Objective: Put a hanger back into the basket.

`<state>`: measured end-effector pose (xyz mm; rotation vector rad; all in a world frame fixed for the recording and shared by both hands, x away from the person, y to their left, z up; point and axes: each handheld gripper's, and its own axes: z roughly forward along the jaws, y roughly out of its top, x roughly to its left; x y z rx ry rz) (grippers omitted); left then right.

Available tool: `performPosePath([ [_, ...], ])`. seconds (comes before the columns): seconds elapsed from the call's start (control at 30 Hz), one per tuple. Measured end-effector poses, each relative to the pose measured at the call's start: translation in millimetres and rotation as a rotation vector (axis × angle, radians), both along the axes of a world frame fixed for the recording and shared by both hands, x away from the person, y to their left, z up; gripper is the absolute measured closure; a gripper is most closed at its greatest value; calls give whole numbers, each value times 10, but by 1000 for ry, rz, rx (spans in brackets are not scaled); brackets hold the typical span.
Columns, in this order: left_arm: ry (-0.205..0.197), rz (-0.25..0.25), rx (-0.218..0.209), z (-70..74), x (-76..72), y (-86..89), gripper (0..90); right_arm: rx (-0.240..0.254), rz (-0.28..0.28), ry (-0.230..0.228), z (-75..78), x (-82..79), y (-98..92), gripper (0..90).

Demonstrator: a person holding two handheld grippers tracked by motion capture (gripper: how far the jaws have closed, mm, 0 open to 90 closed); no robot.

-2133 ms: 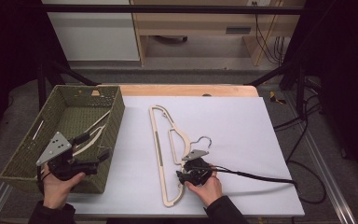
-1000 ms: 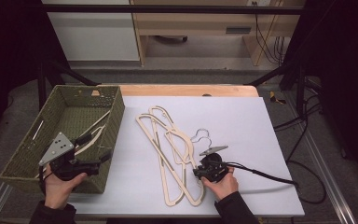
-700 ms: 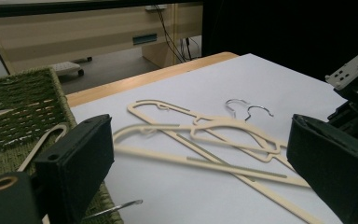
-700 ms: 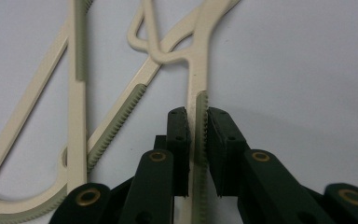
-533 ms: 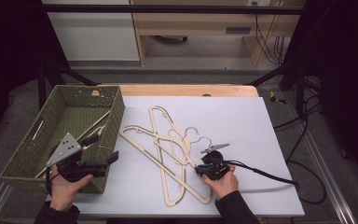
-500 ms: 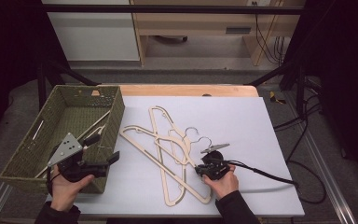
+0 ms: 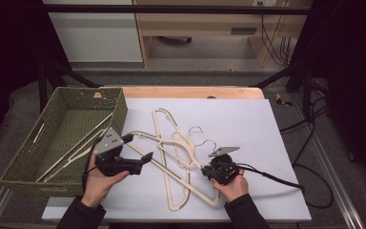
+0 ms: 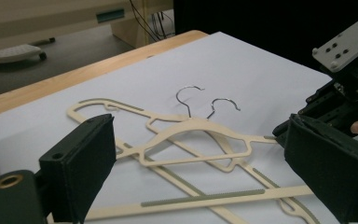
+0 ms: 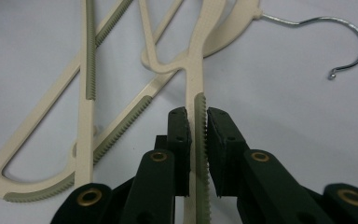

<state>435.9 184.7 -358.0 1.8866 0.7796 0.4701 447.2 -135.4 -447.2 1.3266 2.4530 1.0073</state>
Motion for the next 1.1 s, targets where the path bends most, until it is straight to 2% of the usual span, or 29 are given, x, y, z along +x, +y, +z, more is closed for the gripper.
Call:
performPosePath([
  [0.07, 20, -14, 22, -39, 79, -122, 89, 17, 6, -7, 32, -12, -12, 803],
  [0.13, 36, -25, 35, -76, 146, -206, 90, 11, 11, -18, 58, -18, -32, 803],
  [0.27, 77, -47, 93, -184, 361, -371, 94, 2, 43, -48, 90, -32, -75, 803],
  [0.33, 91, -51, 115, -244, 463, -418, 98, 4, 57, -57, 104, -36, -86, 803],
  [0.4, 108, -47, 136, -322, 582, -456, 106, 15, 48, -51, 122, -50, -82, 803],
  [0.5, 130, -55, 146, -438, 738, -497, 116, 14, 49, -59, 137, -58, -91, 804],
  [0.63, 136, -59, 173, -554, 860, -525, 127, 19, 55, -74, 150, -62, -101, 804],
  [0.77, 154, -63, 203, -659, 961, -549, 151, 22, 56, -64, 170, -77, -107, 805],
  [0.97, 146, -83, 264, -800, 1066, -624, 214, 25, 75, -75, 193, -87, -122, 814],
  [1.03, 122, -89, 291, -827, 1086, -657, 225, 30, 83, -77, 191, -89, -123, 830],
  [1.1, 96, -88, 301, -839, 1107, -685, 276, 55, 94, -79, 208, -96, -132, 833],
])
